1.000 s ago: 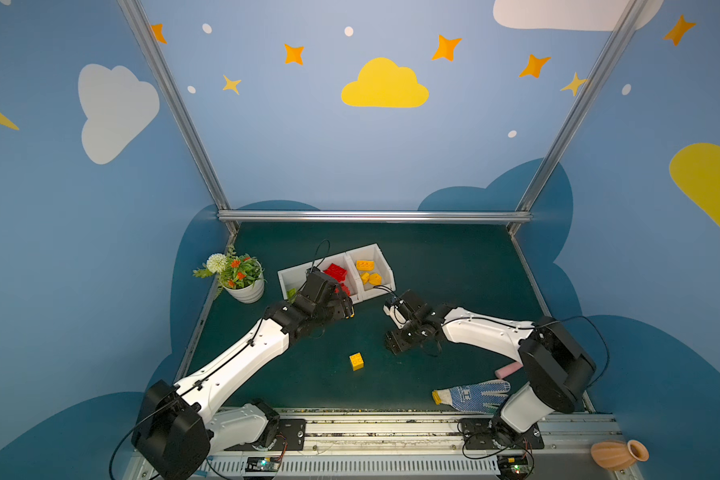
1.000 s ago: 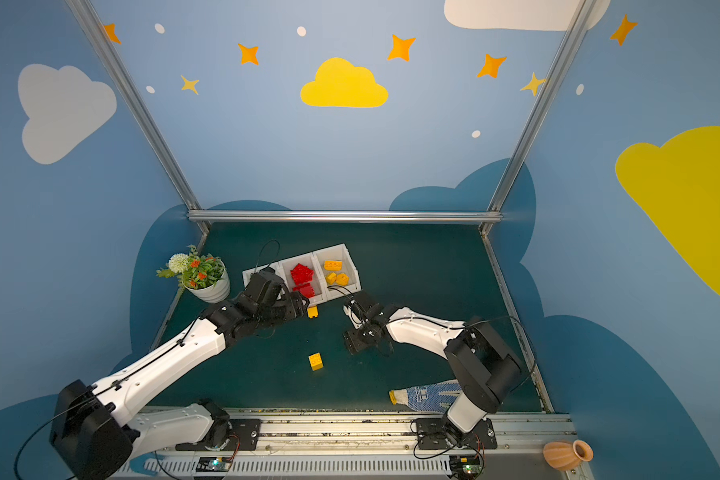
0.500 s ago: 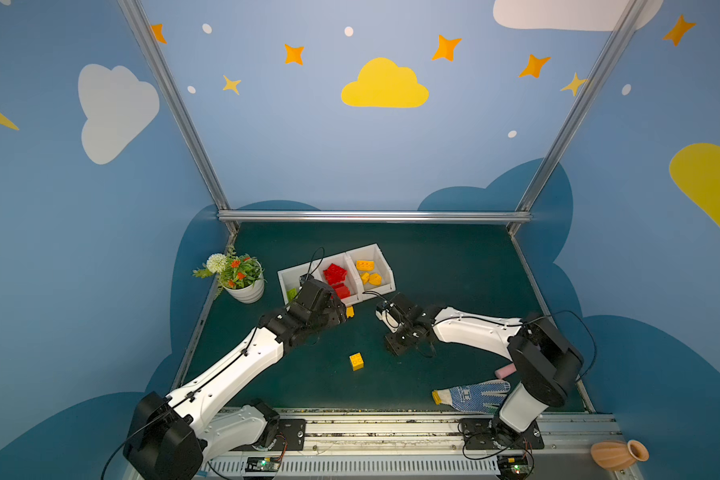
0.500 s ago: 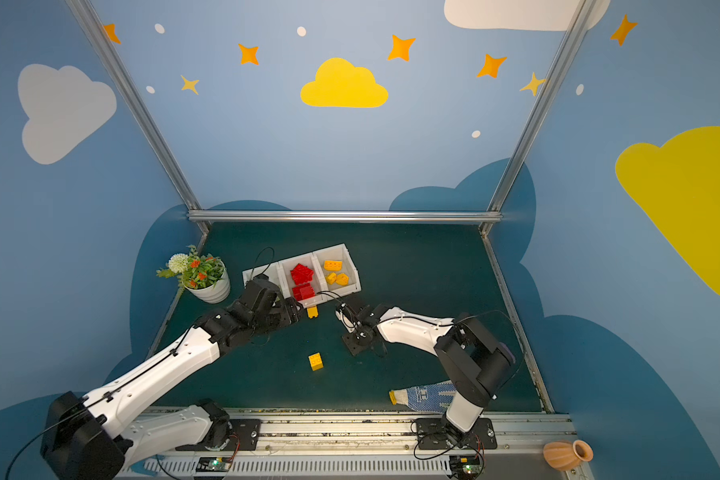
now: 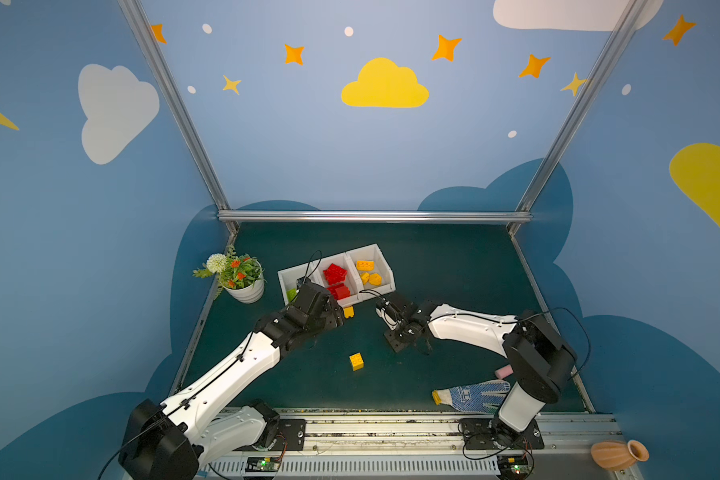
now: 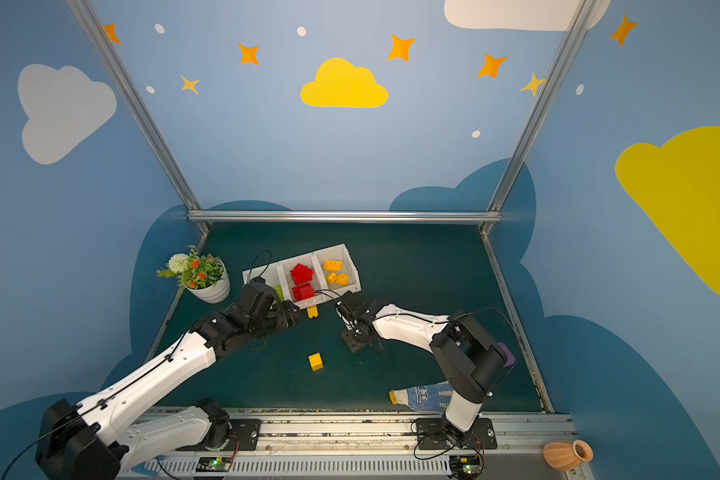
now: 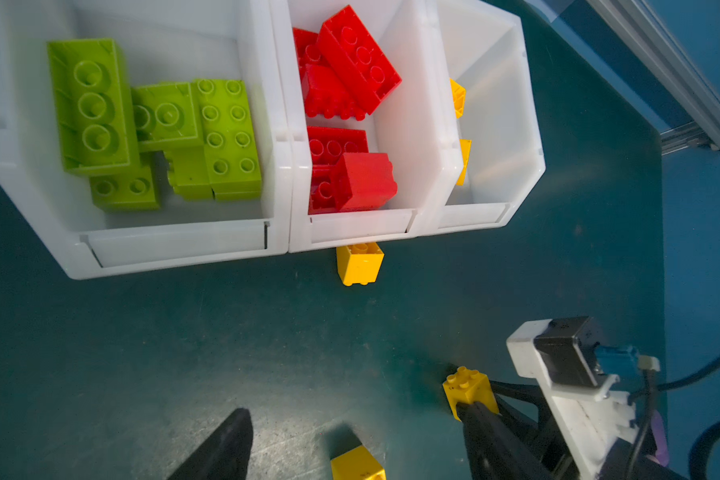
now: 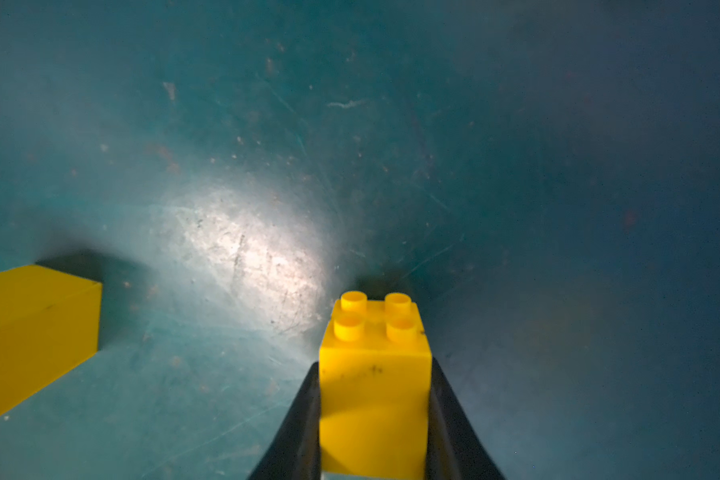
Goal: Sort the legos into containers by color
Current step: 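Carry the yellow 2x2 brick with the right gripper over the yellow compartment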
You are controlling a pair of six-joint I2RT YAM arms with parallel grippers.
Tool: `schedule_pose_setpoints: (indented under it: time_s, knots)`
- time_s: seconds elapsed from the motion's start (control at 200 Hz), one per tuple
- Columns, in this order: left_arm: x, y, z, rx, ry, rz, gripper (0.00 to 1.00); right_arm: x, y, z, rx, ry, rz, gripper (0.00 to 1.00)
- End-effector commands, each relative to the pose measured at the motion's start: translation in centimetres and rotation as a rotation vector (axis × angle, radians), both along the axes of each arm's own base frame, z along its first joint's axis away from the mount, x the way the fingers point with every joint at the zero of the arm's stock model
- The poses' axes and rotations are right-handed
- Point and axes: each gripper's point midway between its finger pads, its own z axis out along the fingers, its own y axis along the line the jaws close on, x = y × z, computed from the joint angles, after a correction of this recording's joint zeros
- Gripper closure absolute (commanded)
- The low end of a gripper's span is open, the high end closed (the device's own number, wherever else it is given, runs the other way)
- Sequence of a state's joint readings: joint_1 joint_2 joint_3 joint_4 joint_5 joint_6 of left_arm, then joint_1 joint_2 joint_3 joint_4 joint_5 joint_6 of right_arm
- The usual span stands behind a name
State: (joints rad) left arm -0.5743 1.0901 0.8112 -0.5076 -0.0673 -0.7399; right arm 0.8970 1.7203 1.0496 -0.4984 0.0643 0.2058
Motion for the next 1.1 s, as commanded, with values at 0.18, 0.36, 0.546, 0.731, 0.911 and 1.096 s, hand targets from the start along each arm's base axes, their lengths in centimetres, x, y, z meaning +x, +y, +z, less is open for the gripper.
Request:
schedule_pose_setpoints:
  time_s: [0.18, 0.36, 0.546, 0.731, 0.911, 1.096]
  knots:
    - [-0.9, 1.1, -0.9, 0.031, 0.008, 0.013, 0.20, 3.0, 1.6, 5.4, 0.140, -0.031, -0.055, 0.80]
    - [-1.9, 1.5, -1.7, 0.014, 0.010, 0.013, 0.16, 6.6, 2.3, 8.0, 0.208, -0.046, -0.095, 0.80]
    - [-2.9, 1.9, -3.0, 0.006, 0.022, 0.010, 0.12, 11.6, 3.2, 10.2, 0.258, -0.064, -0.136, 0.80]
    - [-3.6, 1.9, -4.1, 0.007, 0.044, 0.010, 0.08, 16.4, 4.3, 10.1, 0.261, -0.082, -0.167, 0.80]
    - [-4.3, 0.9, -4.6, 0.003, 0.059, -0.020, 0.07, 19.5, 6.1, 9.9, 0.253, -0.086, -0.158, 0.80]
    - [-4.8, -0.5, -5.4, 0.007, 0.080, -0.051, 0.07, 21.6, 7.1, 9.8, 0.271, -0.089, -0.175, 0.68]
